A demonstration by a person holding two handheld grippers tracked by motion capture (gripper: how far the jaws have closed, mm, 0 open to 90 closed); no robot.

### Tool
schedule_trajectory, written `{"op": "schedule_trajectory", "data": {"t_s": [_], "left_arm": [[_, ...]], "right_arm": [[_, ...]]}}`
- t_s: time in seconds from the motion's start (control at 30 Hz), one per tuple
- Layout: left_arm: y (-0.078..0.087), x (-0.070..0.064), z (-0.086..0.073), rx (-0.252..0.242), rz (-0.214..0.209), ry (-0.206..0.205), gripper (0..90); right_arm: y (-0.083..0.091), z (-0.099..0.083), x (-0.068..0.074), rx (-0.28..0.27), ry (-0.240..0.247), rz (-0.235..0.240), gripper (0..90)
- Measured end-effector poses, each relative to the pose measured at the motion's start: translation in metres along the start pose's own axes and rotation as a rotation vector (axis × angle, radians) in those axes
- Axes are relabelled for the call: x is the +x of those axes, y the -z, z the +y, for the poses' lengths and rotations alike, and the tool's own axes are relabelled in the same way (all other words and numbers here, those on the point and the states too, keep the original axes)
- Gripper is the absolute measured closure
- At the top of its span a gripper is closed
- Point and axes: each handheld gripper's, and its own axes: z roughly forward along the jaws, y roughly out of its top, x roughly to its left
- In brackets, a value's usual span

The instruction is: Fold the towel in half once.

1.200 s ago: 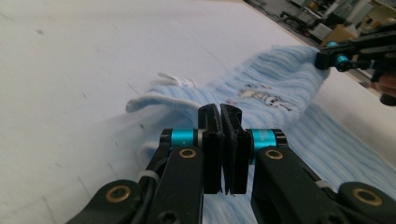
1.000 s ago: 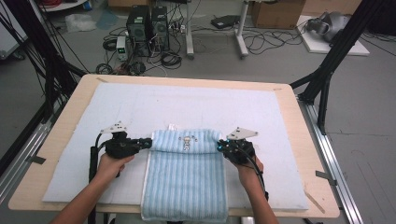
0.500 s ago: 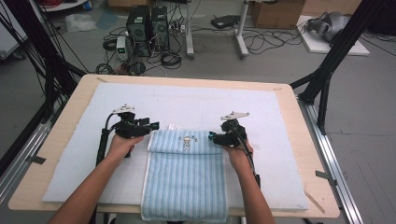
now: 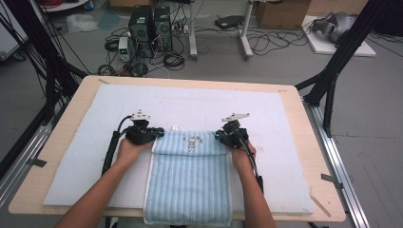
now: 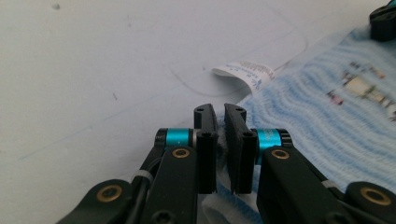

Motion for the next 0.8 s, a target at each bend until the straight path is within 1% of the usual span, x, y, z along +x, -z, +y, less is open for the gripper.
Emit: {"op": "schedule_trajectory", "data": {"t_s": [0.07,0.13,0.17,0.23,0.37,0.43,0.47,0.53,0.57,0.6,0.7,0.73,0.8], "left_arm": [[0.007,0.002,0.003,-0.042,-0.020,0.031,83.4],[0.013,0.002,0.006,-0.065,-0.049,0.046,83.4],[0.015,0.001,0.006,-0.069,-0.056,0.049,83.4],[0.020,-0.002,0.008,-0.072,-0.067,0.037,83.4],[0.031,-0.007,0.010,-0.108,-0.090,0.038,83.5],[0.036,-0.009,0.010,-0.115,-0.098,0.024,83.4],[0.039,-0.010,0.009,-0.119,-0.108,0.026,83.4],[0.044,-0.014,0.005,-0.127,-0.121,0.015,83.4],[0.048,-0.016,0.002,-0.131,-0.137,0.008,83.4],[0.050,-0.018,0.001,-0.130,-0.141,0.003,83.3],[0.057,-0.024,-0.008,-0.120,-0.159,-0.038,83.3],[0.058,-0.026,-0.011,-0.113,-0.163,-0.045,83.3],[0.061,-0.030,-0.017,-0.103,-0.180,-0.047,83.3]], "right_arm": [[0.005,0.001,-0.002,-0.027,-0.013,0.007,83.5],[0.010,0.001,-0.003,-0.051,-0.020,0.011,83.5],[0.012,0.002,-0.003,-0.061,-0.021,0.010,83.3],[0.017,0.003,-0.001,-0.074,-0.023,0.007,83.3],[0.029,0.003,0.005,-0.104,-0.006,-0.001,83.2],[0.036,0.003,0.007,-0.128,0.005,0.004,83.1],[0.040,0.002,0.009,-0.135,0.010,0.006,83.0],[0.049,0.000,0.013,-0.151,0.026,0.012,83.2],[0.051,-0.002,0.014,-0.158,0.031,0.019,83.2],[0.055,-0.005,0.017,-0.161,0.034,0.030,83.2],[0.063,-0.015,0.023,-0.170,0.049,0.042,83.3],[0.065,-0.020,0.024,-0.172,0.055,0.051,83.3],[0.066,-0.029,0.027,-0.162,0.060,0.062,83.3]]}}
